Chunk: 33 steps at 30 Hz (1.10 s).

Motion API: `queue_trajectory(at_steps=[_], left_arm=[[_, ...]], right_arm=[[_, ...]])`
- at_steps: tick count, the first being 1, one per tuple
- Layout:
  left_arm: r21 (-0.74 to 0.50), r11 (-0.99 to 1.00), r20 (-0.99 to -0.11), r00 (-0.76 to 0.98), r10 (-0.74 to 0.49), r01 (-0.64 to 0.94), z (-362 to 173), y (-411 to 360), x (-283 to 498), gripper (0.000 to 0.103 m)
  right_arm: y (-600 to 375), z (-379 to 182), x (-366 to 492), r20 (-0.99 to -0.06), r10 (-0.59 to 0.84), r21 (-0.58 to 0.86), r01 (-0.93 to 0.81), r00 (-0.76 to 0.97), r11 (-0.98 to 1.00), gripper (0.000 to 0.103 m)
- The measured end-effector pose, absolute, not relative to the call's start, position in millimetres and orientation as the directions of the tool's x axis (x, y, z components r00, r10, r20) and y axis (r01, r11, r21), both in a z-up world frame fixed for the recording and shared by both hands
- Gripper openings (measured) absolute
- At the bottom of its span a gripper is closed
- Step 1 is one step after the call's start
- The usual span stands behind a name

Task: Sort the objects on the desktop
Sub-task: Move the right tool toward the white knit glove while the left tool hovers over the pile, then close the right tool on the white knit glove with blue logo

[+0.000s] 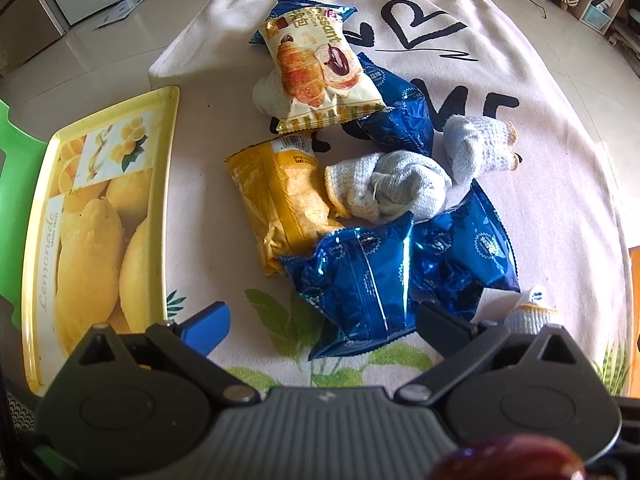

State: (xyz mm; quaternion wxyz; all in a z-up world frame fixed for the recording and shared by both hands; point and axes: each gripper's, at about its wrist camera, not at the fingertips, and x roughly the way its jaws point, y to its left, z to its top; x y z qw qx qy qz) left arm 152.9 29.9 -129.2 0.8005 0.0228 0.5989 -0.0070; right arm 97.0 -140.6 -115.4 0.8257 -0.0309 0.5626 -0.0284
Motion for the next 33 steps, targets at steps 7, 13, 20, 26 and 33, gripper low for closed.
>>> queue_trajectory(at_steps=[7,13,20,26,33], left_arm=[[0.02,0.999,-0.96,0.279,0.012,0.029,-133,31,156,0.102],[0.021,1.0,-0.965,0.261,0.018,0.007,-139,34,160,0.102],[0.024,1.0,-0.969,0.247,0.025,-0.009,-144,36,164,0.102],[0.016,1.0,-0.969,0.246,0.021,-0.022,-143,40,166,0.102],[-0.017,0.997,-0.965,0.261,0.002,-0.07,-137,54,172,0.102]], right_arm=[[-138,-120,99,-0.933,-0.068,-0.068,0.011,0.352,0.998,0.1],[-139,-123,101,-0.937,-0.063,-0.058,0.027,0.343,0.998,0.1],[-136,-129,104,-0.944,-0.035,-0.026,0.031,0.327,0.999,0.1],[-134,-131,105,-0.946,-0.022,-0.011,0.037,0.323,0.999,0.099],[-162,-126,108,-0.936,0.046,0.117,0.184,0.348,0.976,0.091]])
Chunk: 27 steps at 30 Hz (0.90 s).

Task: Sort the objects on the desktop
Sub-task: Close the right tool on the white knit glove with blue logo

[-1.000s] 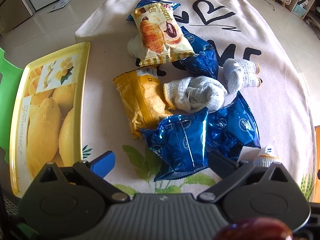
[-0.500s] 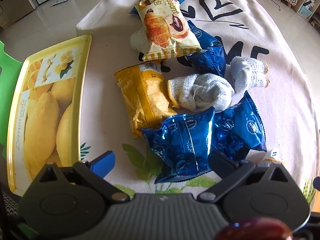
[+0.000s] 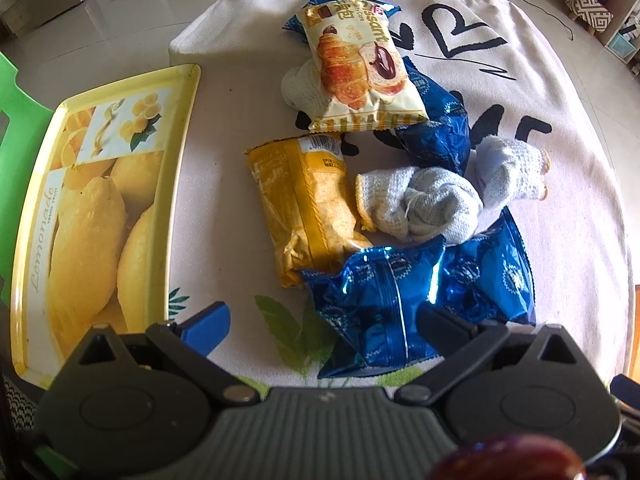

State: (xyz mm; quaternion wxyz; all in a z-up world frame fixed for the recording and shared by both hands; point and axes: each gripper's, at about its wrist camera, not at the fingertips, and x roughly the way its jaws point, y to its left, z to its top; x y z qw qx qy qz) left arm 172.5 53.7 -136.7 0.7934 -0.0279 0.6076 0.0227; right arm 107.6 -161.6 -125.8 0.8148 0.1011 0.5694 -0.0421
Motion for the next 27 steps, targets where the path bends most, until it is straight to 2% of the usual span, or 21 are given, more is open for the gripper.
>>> queue_trajectory(at_steps=[3,5,16,19,23,27], left_arm=[[-0.025,0.994,-0.961,0.277,0.006,-0.11,-133,65,177,0.102],[-0.028,0.991,-0.958,0.287,0.01,-0.128,-130,71,178,0.102],[-0.042,0.992,-0.965,0.262,-0.011,-0.116,-140,73,177,0.102],[-0.046,0.995,-0.966,0.258,-0.02,-0.094,-143,65,175,0.102],[-0.048,0.997,-0.967,0.253,-0.029,-0.067,-147,53,174,0.102],[-0.057,0.996,-0.972,0.232,-0.039,-0.073,-157,47,174,0.102]], right_arm=[[-189,-129,107,-0.934,0.097,0.214,0.319,0.345,0.923,0.091],[-196,-132,106,-0.933,0.125,0.248,0.351,0.338,0.903,0.091],[-178,-144,108,-0.944,0.148,0.232,0.275,0.295,0.933,0.091],[-175,-150,110,-0.945,0.151,0.233,0.274,0.288,0.933,0.087],[-165,-160,113,-0.949,0.167,0.237,0.257,0.267,0.937,0.075],[-159,-169,114,-0.953,0.152,0.221,0.257,0.263,0.941,0.07]])
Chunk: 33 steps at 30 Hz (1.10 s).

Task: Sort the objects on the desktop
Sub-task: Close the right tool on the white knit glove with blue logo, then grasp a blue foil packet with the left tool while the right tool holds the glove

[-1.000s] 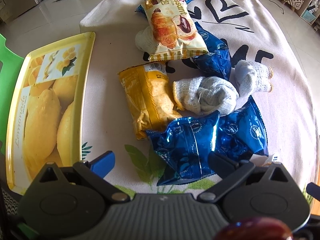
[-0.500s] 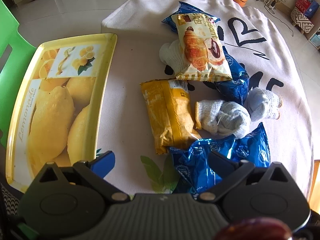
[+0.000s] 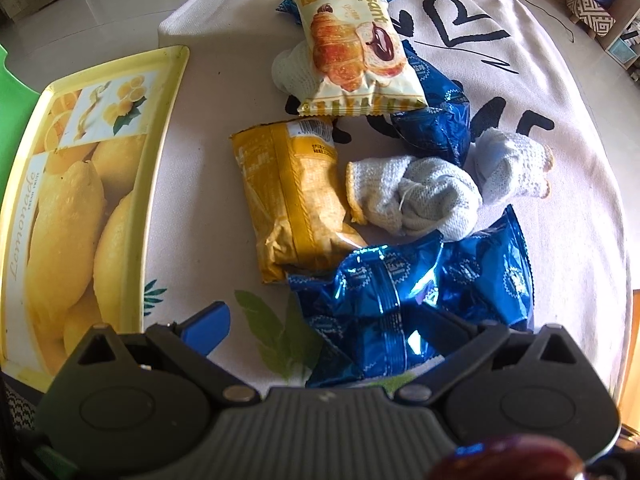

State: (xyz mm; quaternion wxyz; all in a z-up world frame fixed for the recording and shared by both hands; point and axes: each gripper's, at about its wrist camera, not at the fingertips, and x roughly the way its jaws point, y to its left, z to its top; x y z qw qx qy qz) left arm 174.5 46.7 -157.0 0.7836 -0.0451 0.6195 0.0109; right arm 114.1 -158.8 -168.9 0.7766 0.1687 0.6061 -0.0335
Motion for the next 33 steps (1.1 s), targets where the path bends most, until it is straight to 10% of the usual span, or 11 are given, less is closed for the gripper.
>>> queue_trajectory(at_steps=[5,33], left_arm=[[-0.083,0.994,-0.975,0.213,-0.065,-0.076,-164,50,169,0.103],[-0.038,0.999,-0.976,0.214,-0.035,-0.01,-169,44,147,0.103]], right_arm=[[-164,-170,114,-0.952,0.132,0.21,0.274,0.277,0.939,0.057],[-184,-172,115,-0.963,0.088,0.187,0.399,0.255,0.898,0.062]])
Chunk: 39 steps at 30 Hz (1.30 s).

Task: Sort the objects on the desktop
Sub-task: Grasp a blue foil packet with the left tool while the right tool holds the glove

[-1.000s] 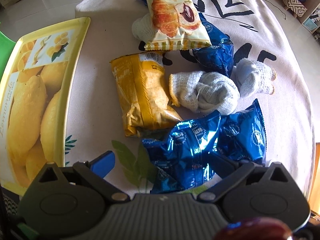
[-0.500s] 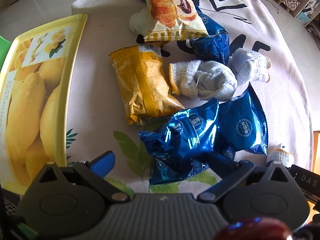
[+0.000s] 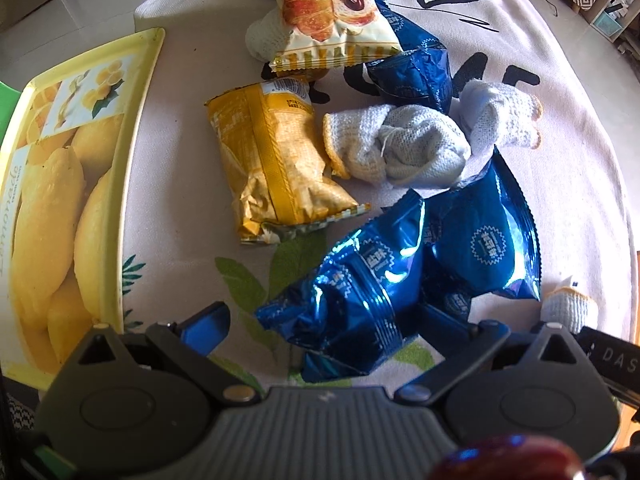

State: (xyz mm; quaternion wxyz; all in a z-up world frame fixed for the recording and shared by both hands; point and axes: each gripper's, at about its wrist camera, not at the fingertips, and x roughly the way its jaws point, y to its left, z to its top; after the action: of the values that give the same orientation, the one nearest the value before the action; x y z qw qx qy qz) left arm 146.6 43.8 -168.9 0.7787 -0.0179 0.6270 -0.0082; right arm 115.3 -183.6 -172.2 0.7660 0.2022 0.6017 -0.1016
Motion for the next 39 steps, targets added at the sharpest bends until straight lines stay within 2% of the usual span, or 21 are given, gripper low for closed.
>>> queue_trajectory(at_steps=[10,16,25,39], left_arm=[[-0.017,0.998,-0.978,0.209,-0.002,-0.068,-168,78,136,0.103],[-0.027,0.999,-0.973,0.231,-0.018,-0.036,-161,73,137,0.102],[-0.038,0.999,-0.975,0.221,-0.031,-0.031,-167,65,139,0.102],[0.054,0.998,-0.986,0.16,0.056,-0.016,-194,52,144,0.102]], right_arm=[[-178,-172,117,-0.963,0.086,0.182,0.381,0.255,0.907,0.062],[-179,-172,117,-0.963,0.088,0.185,0.384,0.255,0.905,0.062],[-174,-172,118,-0.963,0.075,0.167,0.358,0.257,0.918,0.069],[-151,-179,122,-0.968,-0.015,0.052,0.261,0.249,0.964,0.079]])
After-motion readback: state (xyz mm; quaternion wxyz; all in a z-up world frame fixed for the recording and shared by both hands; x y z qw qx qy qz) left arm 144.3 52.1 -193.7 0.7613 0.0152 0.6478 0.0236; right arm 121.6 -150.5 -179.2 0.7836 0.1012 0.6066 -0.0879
